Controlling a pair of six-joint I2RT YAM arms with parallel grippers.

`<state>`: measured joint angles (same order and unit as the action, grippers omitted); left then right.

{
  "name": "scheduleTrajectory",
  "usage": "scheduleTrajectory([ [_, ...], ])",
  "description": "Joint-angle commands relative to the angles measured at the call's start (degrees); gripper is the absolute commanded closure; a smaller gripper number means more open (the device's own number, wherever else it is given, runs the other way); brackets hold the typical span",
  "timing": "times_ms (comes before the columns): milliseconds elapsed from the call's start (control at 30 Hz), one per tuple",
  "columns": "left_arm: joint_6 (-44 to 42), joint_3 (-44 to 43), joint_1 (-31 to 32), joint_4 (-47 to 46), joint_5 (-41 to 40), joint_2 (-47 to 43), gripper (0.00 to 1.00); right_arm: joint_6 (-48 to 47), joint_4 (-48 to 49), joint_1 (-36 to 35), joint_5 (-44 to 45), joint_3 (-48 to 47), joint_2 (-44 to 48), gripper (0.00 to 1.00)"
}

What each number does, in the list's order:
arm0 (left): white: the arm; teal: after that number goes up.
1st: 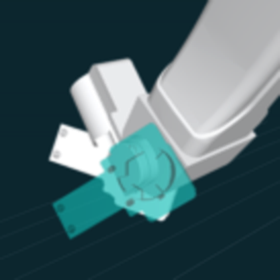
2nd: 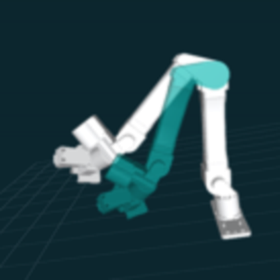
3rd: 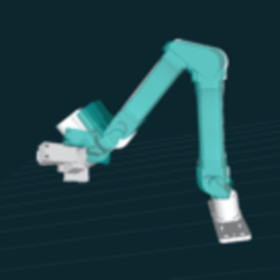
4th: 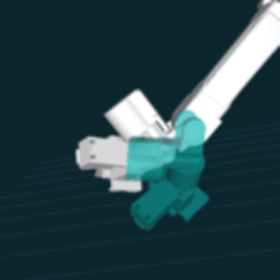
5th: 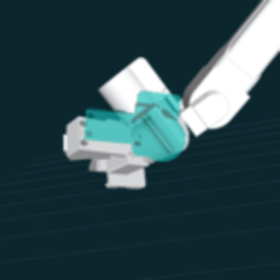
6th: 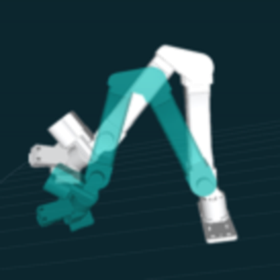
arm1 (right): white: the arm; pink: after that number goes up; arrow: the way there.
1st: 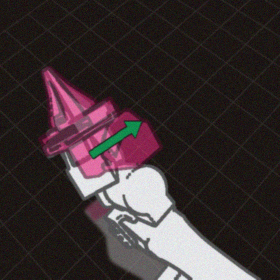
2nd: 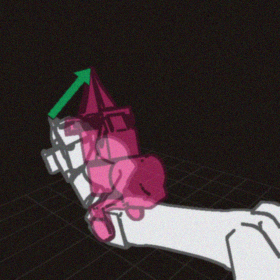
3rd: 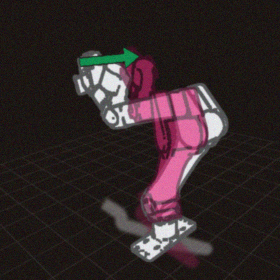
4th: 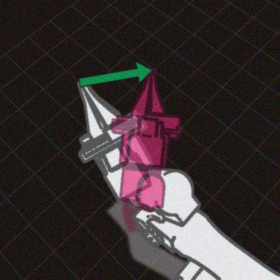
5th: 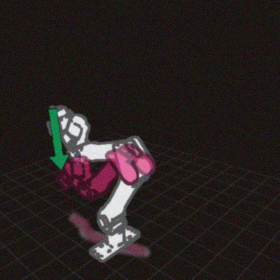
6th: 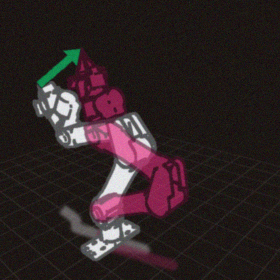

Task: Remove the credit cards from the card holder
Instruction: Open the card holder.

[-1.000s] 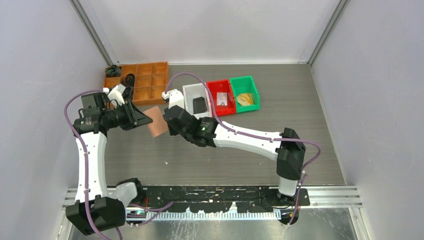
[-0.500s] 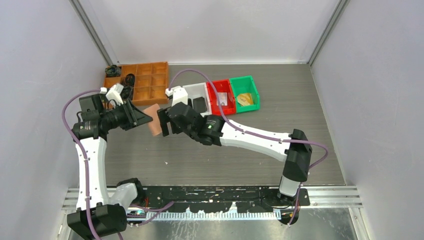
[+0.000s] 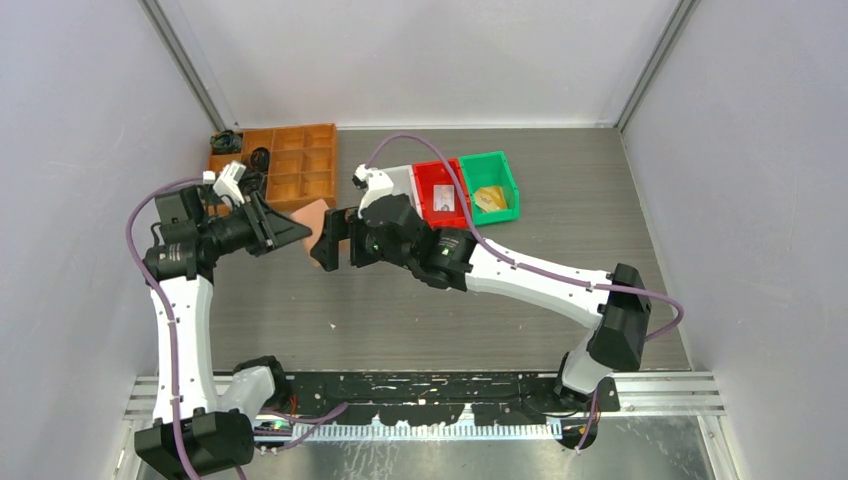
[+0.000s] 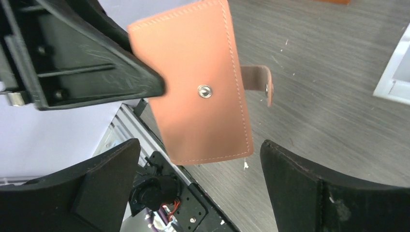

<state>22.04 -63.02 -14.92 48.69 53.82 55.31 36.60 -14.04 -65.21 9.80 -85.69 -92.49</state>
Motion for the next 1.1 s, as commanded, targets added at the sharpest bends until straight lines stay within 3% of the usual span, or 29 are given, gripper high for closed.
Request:
scheduleTrajectory([
  [0,5.9,-4.0,-0.2,-7.5,6.9,-2.0,1.0,6.0,8.0,1.5,-5.7,3.1,4.0,0.0],
  [533,14.0,-4.4,-0.3,-13.1,10.5,-4.2,1.0,9.9,19.3,4.5,-7.3,16.0,14.5,0.0],
  [800,17.6,-4.0,-0.3,-16.0,14.1,-5.6,1.0,12.8,26.9,4.5,-6.3,17.0,12.5,0.0],
  [967,19.2,-3.7,-0.3,-17.3,16.1,-6.4,1.0,17.2,34.4,5.6,-6.5,17.4,10.2,0.08],
  [1067,19.8,-3.7,-0.3,-17.9,17.3,-6.7,1.0,23.0,39.7,7.5,-8.0,18.9,9.2,0.18],
])
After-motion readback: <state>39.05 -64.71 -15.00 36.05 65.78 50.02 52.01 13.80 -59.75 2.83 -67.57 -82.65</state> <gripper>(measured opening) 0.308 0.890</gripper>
